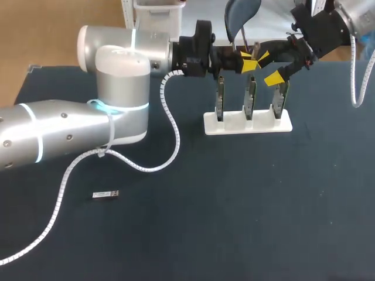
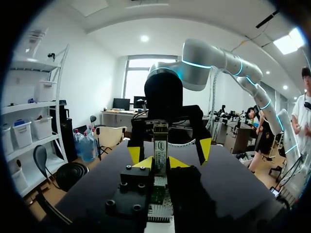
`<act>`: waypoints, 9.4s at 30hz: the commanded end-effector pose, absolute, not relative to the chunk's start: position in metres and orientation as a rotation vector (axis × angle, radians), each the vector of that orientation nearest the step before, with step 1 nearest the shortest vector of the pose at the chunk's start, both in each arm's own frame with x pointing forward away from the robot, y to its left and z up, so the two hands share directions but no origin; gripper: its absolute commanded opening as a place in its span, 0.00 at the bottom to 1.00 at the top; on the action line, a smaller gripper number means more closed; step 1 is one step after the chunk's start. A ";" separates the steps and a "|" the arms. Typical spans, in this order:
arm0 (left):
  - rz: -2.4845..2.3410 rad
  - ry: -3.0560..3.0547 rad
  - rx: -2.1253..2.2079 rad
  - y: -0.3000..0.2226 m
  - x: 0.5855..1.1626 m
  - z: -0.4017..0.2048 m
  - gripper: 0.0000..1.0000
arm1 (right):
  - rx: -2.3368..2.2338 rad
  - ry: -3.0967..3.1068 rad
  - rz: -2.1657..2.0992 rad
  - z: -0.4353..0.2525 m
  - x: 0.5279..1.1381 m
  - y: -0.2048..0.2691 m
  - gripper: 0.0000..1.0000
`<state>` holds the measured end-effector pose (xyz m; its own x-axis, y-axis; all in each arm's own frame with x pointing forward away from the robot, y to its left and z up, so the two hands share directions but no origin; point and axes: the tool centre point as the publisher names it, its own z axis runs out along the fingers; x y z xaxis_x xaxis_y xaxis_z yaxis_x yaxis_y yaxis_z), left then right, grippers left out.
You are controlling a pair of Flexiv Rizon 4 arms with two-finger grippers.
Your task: Pick up the optical module with the left hand, and insert it into the network port with the right hand.
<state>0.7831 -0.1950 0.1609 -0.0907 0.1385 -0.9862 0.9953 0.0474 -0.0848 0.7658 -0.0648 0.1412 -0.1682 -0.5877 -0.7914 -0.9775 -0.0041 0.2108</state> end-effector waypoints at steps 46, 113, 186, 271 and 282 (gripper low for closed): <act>-1.145 1.429 1.232 -0.194 0.773 0.155 0.00 | -1.611 1.794 1.043 0.141 0.763 -0.065 1.00; -1.153 1.439 1.218 -0.193 0.776 0.153 0.00 | -1.597 1.634 1.034 0.189 0.779 -0.045 1.00; -1.118 1.492 1.271 -0.181 0.772 0.152 1.00 | -1.590 1.671 1.024 0.183 0.776 -0.042 0.00; -0.955 1.764 1.578 -0.175 0.756 0.118 1.00 | -1.591 1.668 1.013 0.182 0.768 -0.046 0.00; -0.950 1.780 1.588 -0.173 0.759 0.117 1.00 | -1.600 1.665 1.016 0.182 0.769 -0.046 0.00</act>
